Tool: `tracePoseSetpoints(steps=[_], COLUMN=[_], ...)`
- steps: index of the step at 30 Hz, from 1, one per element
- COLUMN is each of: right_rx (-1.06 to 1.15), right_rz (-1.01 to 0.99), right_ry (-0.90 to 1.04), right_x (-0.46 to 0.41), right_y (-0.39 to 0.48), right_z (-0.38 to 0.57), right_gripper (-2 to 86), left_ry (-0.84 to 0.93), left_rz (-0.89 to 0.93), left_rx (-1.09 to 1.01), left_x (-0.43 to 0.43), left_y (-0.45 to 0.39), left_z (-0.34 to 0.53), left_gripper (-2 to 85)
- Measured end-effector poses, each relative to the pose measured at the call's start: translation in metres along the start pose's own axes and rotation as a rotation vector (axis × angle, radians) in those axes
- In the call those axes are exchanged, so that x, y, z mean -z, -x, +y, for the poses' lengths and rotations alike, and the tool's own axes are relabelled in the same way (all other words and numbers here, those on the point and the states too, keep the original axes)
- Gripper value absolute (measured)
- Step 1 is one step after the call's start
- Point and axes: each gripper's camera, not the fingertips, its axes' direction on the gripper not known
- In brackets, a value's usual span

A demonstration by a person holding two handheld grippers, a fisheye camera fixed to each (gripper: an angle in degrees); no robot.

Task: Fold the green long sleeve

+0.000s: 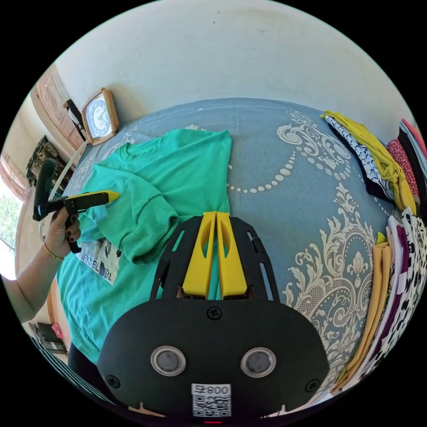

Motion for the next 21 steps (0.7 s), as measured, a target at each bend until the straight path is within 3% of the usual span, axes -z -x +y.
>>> tracePoseSetpoints(steps=[5, 11, 16, 21], right_rx=[0.012, 0.049, 0.179, 0.311], right_rz=[0.028, -0.03, -0.204, -0.428], right_ry=[0.0, -0.016, -0.214, -0.111], right_x=[0.0, 0.015, 0.054, 0.013], right_y=[0.007, 0.006, 0.008, 0.014], right_z=[-0.008, -0.017, -0.057, -0.174], right_gripper=[0.2, 0.2, 0.6, 3.0], left_ry=[0.107, -0.07, -0.08, -0.039], left_rz=[-0.056, -0.038, -0.144, -0.198], left_rx=[0.036, 0.023, -0.02, 0.011], left_x=[0.024, 0.096, 0.14, 0.164], left_y=[0.013, 0.027, 0.059, 0.103], left_z=[0.008, 0.008, -0.013, -0.055], left_gripper=[0.3, 1.1, 3.7, 6.7])
